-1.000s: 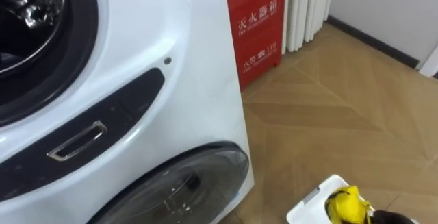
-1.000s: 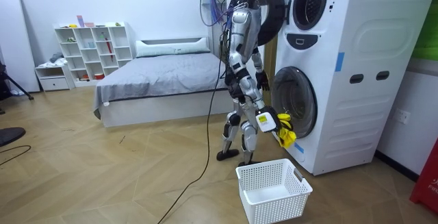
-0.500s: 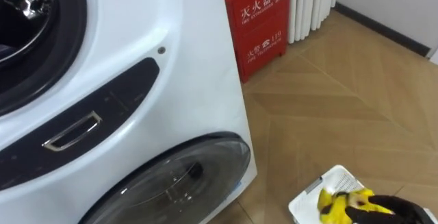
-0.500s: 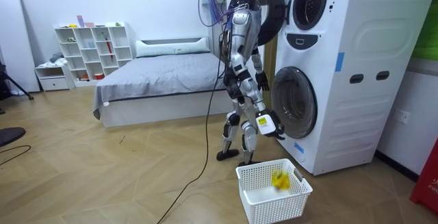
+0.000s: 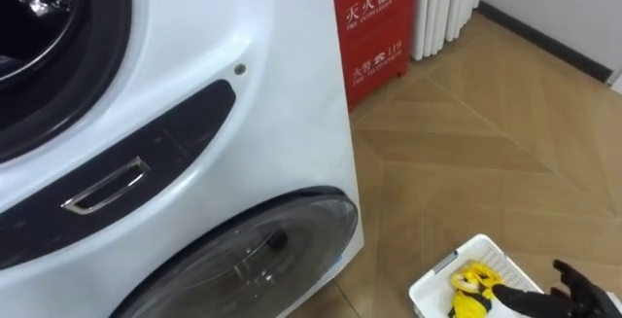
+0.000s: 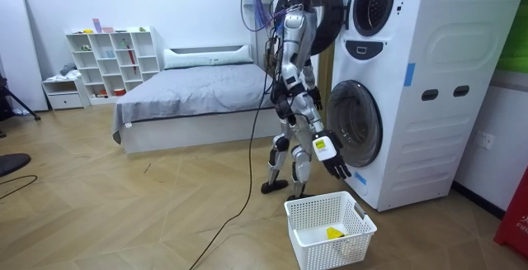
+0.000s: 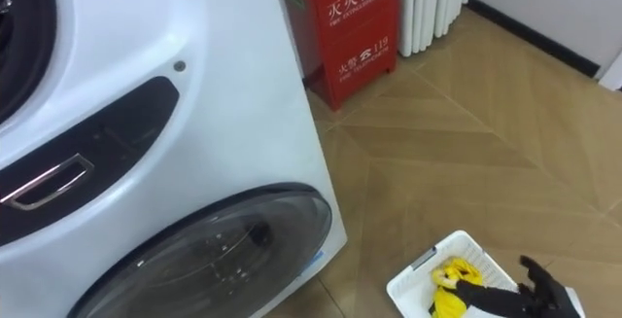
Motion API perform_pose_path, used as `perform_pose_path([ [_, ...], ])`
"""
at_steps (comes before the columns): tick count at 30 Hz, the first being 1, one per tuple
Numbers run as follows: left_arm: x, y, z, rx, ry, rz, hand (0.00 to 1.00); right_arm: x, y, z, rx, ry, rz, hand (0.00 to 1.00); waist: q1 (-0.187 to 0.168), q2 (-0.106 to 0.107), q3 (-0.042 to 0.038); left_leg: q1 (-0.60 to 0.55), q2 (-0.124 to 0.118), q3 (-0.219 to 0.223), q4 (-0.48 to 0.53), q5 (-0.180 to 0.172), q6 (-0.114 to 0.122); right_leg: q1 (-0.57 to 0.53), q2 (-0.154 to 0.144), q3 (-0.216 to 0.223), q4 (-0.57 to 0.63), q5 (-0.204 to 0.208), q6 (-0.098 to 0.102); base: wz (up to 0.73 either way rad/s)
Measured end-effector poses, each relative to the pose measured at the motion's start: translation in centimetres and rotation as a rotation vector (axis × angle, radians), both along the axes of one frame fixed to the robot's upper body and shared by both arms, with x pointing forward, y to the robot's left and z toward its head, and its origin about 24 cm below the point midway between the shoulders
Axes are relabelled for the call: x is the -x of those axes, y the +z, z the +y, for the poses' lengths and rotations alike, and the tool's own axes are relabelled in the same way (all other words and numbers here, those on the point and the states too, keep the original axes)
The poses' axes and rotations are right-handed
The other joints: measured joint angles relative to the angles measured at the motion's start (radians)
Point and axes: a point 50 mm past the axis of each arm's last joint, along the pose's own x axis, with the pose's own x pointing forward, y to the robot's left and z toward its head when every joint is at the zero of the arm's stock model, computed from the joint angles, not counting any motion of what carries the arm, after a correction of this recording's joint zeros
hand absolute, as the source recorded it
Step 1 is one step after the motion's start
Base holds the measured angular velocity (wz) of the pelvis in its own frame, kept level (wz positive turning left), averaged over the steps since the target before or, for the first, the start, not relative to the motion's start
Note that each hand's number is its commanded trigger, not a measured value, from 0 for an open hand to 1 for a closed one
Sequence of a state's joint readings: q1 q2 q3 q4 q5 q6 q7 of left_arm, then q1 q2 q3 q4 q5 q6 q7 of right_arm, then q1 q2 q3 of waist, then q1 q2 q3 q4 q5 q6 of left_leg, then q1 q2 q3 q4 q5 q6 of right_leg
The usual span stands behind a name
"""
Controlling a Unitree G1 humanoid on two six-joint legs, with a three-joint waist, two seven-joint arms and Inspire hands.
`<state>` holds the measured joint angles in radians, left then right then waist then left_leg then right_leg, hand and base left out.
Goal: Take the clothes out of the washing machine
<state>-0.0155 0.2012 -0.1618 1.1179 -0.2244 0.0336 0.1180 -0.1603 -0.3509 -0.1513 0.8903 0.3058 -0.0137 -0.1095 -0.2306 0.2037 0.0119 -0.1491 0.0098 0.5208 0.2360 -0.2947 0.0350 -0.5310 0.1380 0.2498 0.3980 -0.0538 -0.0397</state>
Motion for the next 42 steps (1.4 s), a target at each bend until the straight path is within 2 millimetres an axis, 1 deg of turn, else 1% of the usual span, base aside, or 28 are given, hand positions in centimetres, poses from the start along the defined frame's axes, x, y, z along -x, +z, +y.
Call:
perform_pose_path([
  [3, 0.5, -0.1, 0.0, 0.001, 0.002, 0.009, 0.0, 0.0, 0.0, 0.0, 0.006, 0.001, -0.002, 0.0, 0.005, -0.001, 0.0001, 0.0, 0.001, -0.014, 0.005, 0.0, 0.0, 0.007, -0.007, -0.011, 0.001, -0.003, -0.002, 0.13],
  [4, 0.7, -0.1, 0.1, 0.001, 0.003, 0.011, 0.0, 0.3, -0.1, -0.1, 0.007, -0.001, 0.001, 0.0, 0.006, -0.002, -0.0003, 0.004, 0.0, -0.033, 0.005, 0.001, 0.001, 0.015, -0.011, -0.019, 0.001, -0.007, -0.002, 0.27],
  [6, 0.9, -0.2, 0.2, 0.002, 0.004, 0.014, 0.0, 1.3, -0.6, -0.3, 0.003, -0.012, 0.025, 0.0, 0.017, -0.009, -0.001, 0.02, 0.0, -0.047, 0.0, 0.003, 0.002, 0.034, -0.014, -0.029, -0.001, -0.012, -0.003, 0.27],
  [8, 1.7, -0.3, 0.3, 0.007, 0.01, 0.026, 0.0, 2.3, -1.1, -0.4, -0.002, -0.018, 0.048, 0.0, 0.021, -0.022, -0.0024, 0.041, 0.004, -0.067, -0.002, 0.004, 0.001, 0.061, -0.026, -0.064, -0.002, -0.02, -0.009, 0.24],
  [9, 2.0, -0.4, 0.4, 0.007, 0.016, 0.03, 0.0, 2.5, -1.2, -0.4, -0.005, -0.019, 0.051, 0.0, 0.021, -0.026, -0.0046, 0.045, 0.008, -0.074, -0.002, 0.004, 0.001, 0.067, -0.027, -0.071, -0.002, -0.023, -0.01, 0.35],
  [11, 2.8, -0.4, 0.6, -0.003, 0.013, 0.042, 0.0, 4.6, -2.5, -0.5, -0.041, -0.048, 0.105, 0.0, 0.023, -0.051, -0.0048, 0.079, 0.011, -0.119, -0.005, 0.007, -0.004, 0.119, -0.038, -0.109, -0.012, -0.036, -0.015, 0.57],
  [12, 3.1, -0.5, 0.6, -0.003, 0.015, 0.049, 0.0, 5.3, -3.0, -0.5, -0.056, -0.059, 0.128, 0.0, 0.025, -0.058, -0.0067, 0.092, 0.013, -0.128, -0.008, 0.008, -0.006, 0.14, -0.04, -0.123, -0.022, -0.037, -0.017, 0.58],
  [13, 3.9, -0.6, 0.7, -0.003, 0.019, 0.065, 0.0, 6.8, -3.9, -0.4, -0.088, -0.081, 0.174, 0.0, 0.033, -0.078, -0.011, 0.116, 0.016, -0.147, -0.016, 0.011, -0.01, 0.172, -0.043, -0.146, -0.036, -0.04, -0.022, 0.46],
  [14, 4.7, -0.7, 0.8, -0.006, 0.023, 0.079, 0.0, 8.3, -4.7, -0.1, -0.117, -0.099, 0.213, 0.0, 0.047, -0.091, -0.0184, 0.137, 0.019, -0.169, -0.022, 0.013, -0.013, 0.2, -0.046, -0.165, -0.045, -0.044, -0.027, 0.6],
  [15, 5.6, -0.7, 1.0, -0.011, 0.03, 0.094, 0.0, 9.8, -5.5, 0.3, -0.141, -0.114, 0.254, 0.0, 0.05, -0.108, -0.0188, 0.156, 0.024, -0.194, -0.032, 0.016, -0.018, 0.233, -0.048, -0.185, -0.066, -0.045, -0.029, 0.55],
  [16, 5.6, -0.7, 1.0, -0.012, 0.033, 0.096, 0.0, 10.5, -5.9, 0.5, -0.158, -0.122, 0.274, 0.0, 0.052, -0.116, -0.0146, 0.166, 0.028, -0.202, -0.037, 0.017, -0.02, 0.25, -0.048, -0.195, -0.078, -0.044, -0.029, 0.56],
  [17, 6.1, -0.8, 1.1, -0.013, 0.038, 0.108, 0.0, 11.8, -6.8, 1.1, -0.192, -0.14, 0.319, 0.0, 0.064, -0.129, -0.0148, 0.184, 0.032, -0.223, -0.039, 0.019, -0.022, 0.281, -0.048, -0.211, -0.099, -0.042, -0.031, 0.37],
  [18, 6.4, -0.8, 1.0, -0.013, 0.038, 0.114, 0.0, 12.6, -7.2, 1.4, -0.21, -0.151, 0.345, 0.0, 0.072, -0.132, -0.0172, 0.189, 0.035, -0.228, -0.04, 0.019, -0.022, 0.295, -0.049, -0.221, -0.109, -0.04, -0.033, 0.45],
  [20, 7.1, -0.9, 0.9, -0.013, 0.028, 0.131, 0.0, 15.1, -8.4, 2.7, -0.278, -0.176, 0.414, 0.0, 0.096, -0.149, -0.0179, 0.199, 0.041, -0.263, -0.042, 0.02, -0.023, 0.332, -0.051, -0.249, -0.146, -0.033, -0.032, 0.41],
  [22, 7.3, -1.0, 0.6, -0.005, 0.047, 0.133, 0.0, 16.3, -9.0, 3.5, -0.312, -0.178, 0.46, 0.0, 0.109, -0.159, -0.0112, 0.216, 0.042, -0.278, -0.045, 0.02, -0.023, 0.355, -0.051, -0.256, -0.162, -0.029, -0.031, 0.21],
  [23, 7.4, -1.0, 0.5, -0.002, 0.06, 0.133, 0.0, 16.9, -9.4, 4.2, -0.334, -0.179, 0.487, 0.0, 0.123, -0.165, -0.0076, 0.228, 0.042, -0.281, -0.05, 0.02, -0.023, 0.366, -0.051, -0.256, -0.162, -0.029, -0.031, 0.13],
  [25, 7.5, -1.0, 0.6, -0.004, 0.065, 0.134, 0.0, 17.5, -9.8, 5.1, -0.363, -0.173, 0.514, 0.0, 0.136, -0.174, -0.0074, 0.238, 0.045, -0.291, -0.052, 0.02, -0.023, 0.39, -0.052, -0.269, -0.176, -0.029, -0.03, 0.16],
  [26, 7.5, -1.0, 0.7, -0.01, 0.069, 0.134, 0.0, 17.8, -10.0, 5.6, -0.381, -0.162, 0.529, 0.0, 0.139, -0.179, -0.0042, 0.249, 0.045, -0.303, -0.058, 0.02, -0.023, 0.408, -0.053, -0.279, -0.191, -0.029, -0.03, 0.23],
  [27, 7.5, -1.0, 0.8, -0.013, 0.073, 0.134, 0.0, 17.9, -10.1, 5.8, -0.388, -0.155, 0.536, 0.0, 0.141, -0.181, -0.0056, 0.251, 0.046, -0.307, -0.058, 0.02, -0.023, 0.414, -0.053, -0.282, -0.197, -0.028, -0.029, 0.19],
  [28, 7.5, -1.0, 0.9, -0.018, 0.076, 0.135, 0.0, 17.9, -10.2, 6.1, -0.401, -0.146, 0.538, 0.0, 0.149, -0.185, -0.0039, 0.258, 0.046, -0.309, -0.06, 0.02, -0.023, 0.422, -0.054, -0.285, -0.199, -0.027, -0.029, 0.09],
  [29, 7.7, -1.0, 1.0, -0.016, 0.097, 0.135, 0.0, 17.9, -10.3, 6.3, -0.406, -0.145, 0.537, 0.0, 0.156, -0.189, -0.0037, 0.266, 0.046, -0.31, -0.067, 0.02, -0.023, 0.43, -0.057, -0.3, -0.204, -0.027, -0.029, 0.08],
  [30, 7.8, -1.0, 0.9, -0.015, 0.106, 0.136, 0.0, 17.9, -10.3, 6.4, -0.408, -0.145, 0.537, 0.0, 0.156, -0.19, -0.006, 0.266, 0.047, -0.314, -0.068, 0.02, -0.023, 0.432, -0.058, -0.303, -0.207, -0.027, -0.029, 0.13],
  [31, 7.8, -1.0, 0.9, -0.013, 0.114, 0.136, 0.0, 17.8, -10.3, 6.6, -0.413, -0.142, 0.534, 0.0, 0.157, -0.187, -0.0088, 0.268, 0.046, -0.321, -0.068, 0.02, -0.022, 0.439, -0.059, -0.309, -0.21, -0.027, -0.028, 0.16],
  [33, 8.1, -1.1, 0.8, -0.013, 0.12, 0.143, 0.0, 17.5, -10.4, 7.0, -0.422, -0.135, 0.531, 0.0, 0.16, -0.188, -0.0081, 0.271, 0.046, -0.326, -0.068, 0.02, -0.022, 0.446, -0.06, -0.314, -0.21, -0.027, -0.028, 0.14],
  [35, 8.5, -1.2, 0.7, -0.015, 0.113, 0.155, 0.0, 17.1, -10.4, 7.3, -0.424, -0.118, 0.527, 0.0, 0.161, -0.187, -0.0076, 0.27, 0.046, -0.337, -0.067, 0.02, -0.022, 0.451, -0.065, -0.331, -0.21, -0.028, -0.026, 0.18],
  [37, 8.7, -1.2, 0.6, -0.015, 0.108, 0.161, 0.0, 16.9, -10.5, 7.4, -0.419, -0.097, 0.537, 0.0, 0.162, -0.188, -0.0074, 0.274, 0.046, -0.336, -0.066, 0.02, -0.022, 0.451, -0.067, -0.332, -0.203, -0.03, -0.025, 0.06],
  [38, 8.8, -1.2, 0.6, -0.015, 0.109, 0.168, 0.0, 16.7, -10.5, 7.6, -0.416, -0.079, 0.541, 0.0, 0.168, -0.189, -0.0034, 0.278, 0.045, -0.334, -0.067, 0.02, -0.022, 0.452, -0.068, -0.332, -0.193, -0.035, -0.025, 0.0],
  [42, 9.2, -1.3, 0.9, -0.016, 0.138, 0.18, 0.0, 16.6, -10.6, 8.0, -0.43, -0.039, 0.556, 0.0, 0.184, -0.195, -0.0022, 0.282, 0.042, -0.333, -0.068, 0.02, -0.022, 0.458, -0.067, -0.329, -0.194, -0.04, -0.024, 0.01],
])
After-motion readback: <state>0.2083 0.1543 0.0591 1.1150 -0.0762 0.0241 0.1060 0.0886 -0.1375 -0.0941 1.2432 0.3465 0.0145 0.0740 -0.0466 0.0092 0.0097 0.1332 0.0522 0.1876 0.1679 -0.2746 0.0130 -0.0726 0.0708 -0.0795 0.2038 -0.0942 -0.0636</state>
